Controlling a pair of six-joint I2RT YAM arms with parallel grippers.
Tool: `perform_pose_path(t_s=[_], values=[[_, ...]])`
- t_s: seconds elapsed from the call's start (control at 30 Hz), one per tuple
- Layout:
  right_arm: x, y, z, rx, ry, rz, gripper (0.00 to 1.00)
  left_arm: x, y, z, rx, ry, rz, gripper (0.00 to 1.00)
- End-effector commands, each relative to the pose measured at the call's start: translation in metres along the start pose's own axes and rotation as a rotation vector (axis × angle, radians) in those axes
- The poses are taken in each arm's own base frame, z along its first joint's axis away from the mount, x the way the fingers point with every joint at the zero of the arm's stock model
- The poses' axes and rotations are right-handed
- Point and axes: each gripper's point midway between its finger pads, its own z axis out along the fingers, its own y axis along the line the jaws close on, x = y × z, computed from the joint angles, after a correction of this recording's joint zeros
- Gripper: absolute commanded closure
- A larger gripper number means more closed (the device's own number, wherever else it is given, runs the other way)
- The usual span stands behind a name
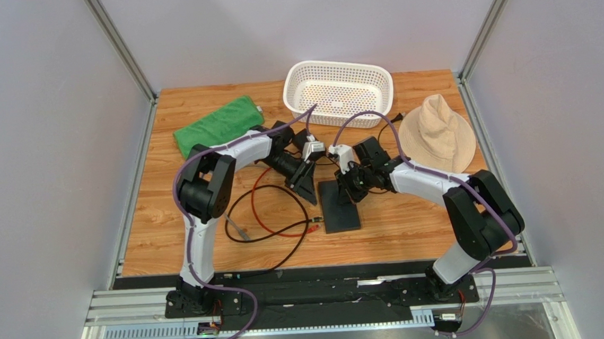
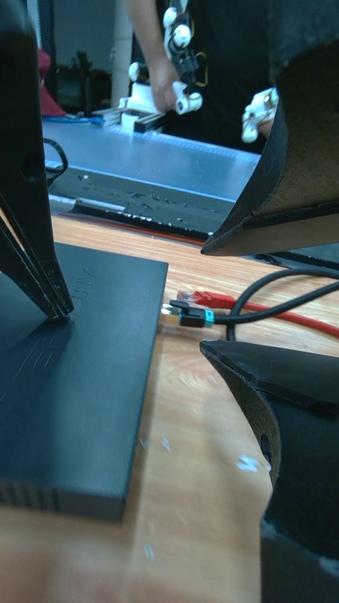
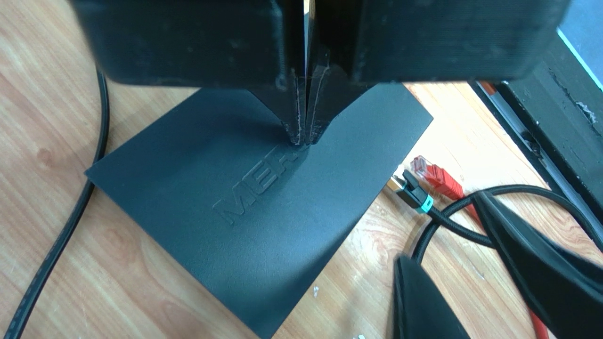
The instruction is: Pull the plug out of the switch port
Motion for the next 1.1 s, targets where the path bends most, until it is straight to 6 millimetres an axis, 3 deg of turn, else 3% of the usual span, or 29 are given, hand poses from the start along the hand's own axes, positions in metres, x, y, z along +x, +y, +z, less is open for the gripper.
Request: perform_pose_path(t_s=[0.0,0.23,0.63,1.07], values=[[0.016,-0.011,-0.005,0.068,0.036,-0.011,0.99,0.009,-0.006,0.020,0.092,0.013,-0.004,0.44],[0.017,-0.011,-0.005,0.068,0.035,-0.013,0.99,0.024,0.005,0.039,0.083,0.073,-0.029,0.44],[0.017,-0.011,-0.006,0.067,0.033,-0.013,0.99,0.033,0.015,0.048,0.106,0.102,-0.089,0.45],[0.017,-0.010,-0.006,0.066,0.036,-0.013,0.99,0.040,0.026,0.060,0.093,0.144,-0.132,0.55]])
